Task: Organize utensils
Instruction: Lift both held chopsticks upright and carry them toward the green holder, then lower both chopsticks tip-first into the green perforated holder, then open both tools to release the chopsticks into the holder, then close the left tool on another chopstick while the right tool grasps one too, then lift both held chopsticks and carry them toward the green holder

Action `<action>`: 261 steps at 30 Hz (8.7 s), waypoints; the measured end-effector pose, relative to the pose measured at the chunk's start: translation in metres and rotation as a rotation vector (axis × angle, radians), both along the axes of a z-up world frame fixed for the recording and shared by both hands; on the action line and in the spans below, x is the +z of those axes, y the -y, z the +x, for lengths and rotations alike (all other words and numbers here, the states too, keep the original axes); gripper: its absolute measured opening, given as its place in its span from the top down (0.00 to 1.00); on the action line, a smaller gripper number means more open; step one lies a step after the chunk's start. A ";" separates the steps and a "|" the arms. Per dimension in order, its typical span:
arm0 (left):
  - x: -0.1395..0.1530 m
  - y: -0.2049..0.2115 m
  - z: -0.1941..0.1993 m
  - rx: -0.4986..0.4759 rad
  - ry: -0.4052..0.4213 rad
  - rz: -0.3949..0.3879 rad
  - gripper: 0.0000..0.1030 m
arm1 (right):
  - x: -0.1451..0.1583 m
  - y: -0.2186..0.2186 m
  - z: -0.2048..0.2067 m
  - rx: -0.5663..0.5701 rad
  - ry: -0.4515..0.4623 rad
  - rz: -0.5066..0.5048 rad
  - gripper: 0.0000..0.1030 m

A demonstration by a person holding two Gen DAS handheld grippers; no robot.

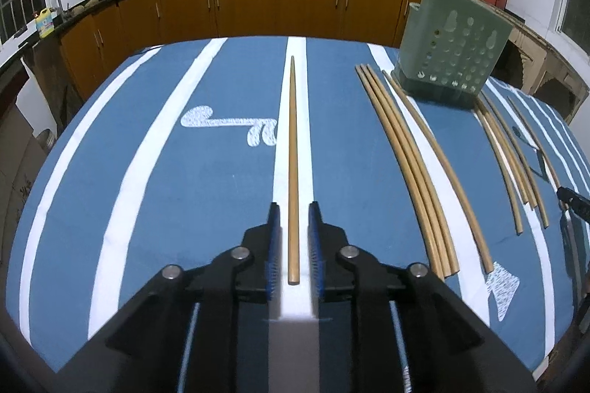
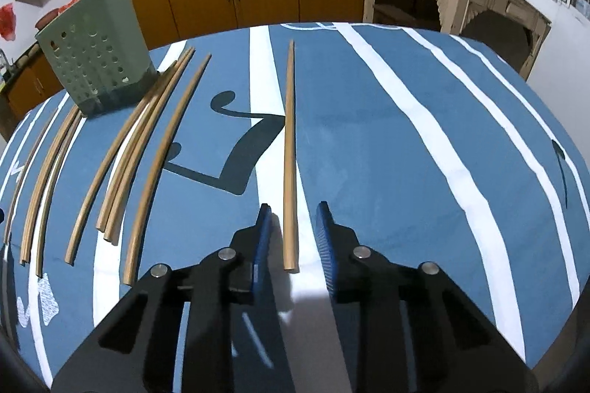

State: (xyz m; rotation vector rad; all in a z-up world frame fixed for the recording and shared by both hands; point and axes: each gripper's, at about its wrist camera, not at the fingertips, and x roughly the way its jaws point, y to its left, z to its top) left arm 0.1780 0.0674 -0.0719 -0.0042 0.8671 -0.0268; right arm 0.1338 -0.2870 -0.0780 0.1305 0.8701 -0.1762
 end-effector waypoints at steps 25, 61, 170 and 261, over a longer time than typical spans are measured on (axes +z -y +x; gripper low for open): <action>0.055 -0.003 -0.021 -0.011 0.163 0.001 0.92 | 0.074 0.002 -0.031 0.013 0.273 0.008 0.93; 0.192 -0.007 0.003 -0.002 0.454 -0.071 0.93 | 0.190 0.009 0.013 0.022 0.503 -0.001 0.93; 0.009 0.059 0.027 -0.092 0.018 -0.119 0.79 | 0.004 -0.021 0.028 -0.018 0.016 0.104 0.92; 0.116 0.020 -0.006 -0.076 0.273 -0.091 0.93 | 0.110 0.001 -0.018 0.007 0.371 0.079 0.92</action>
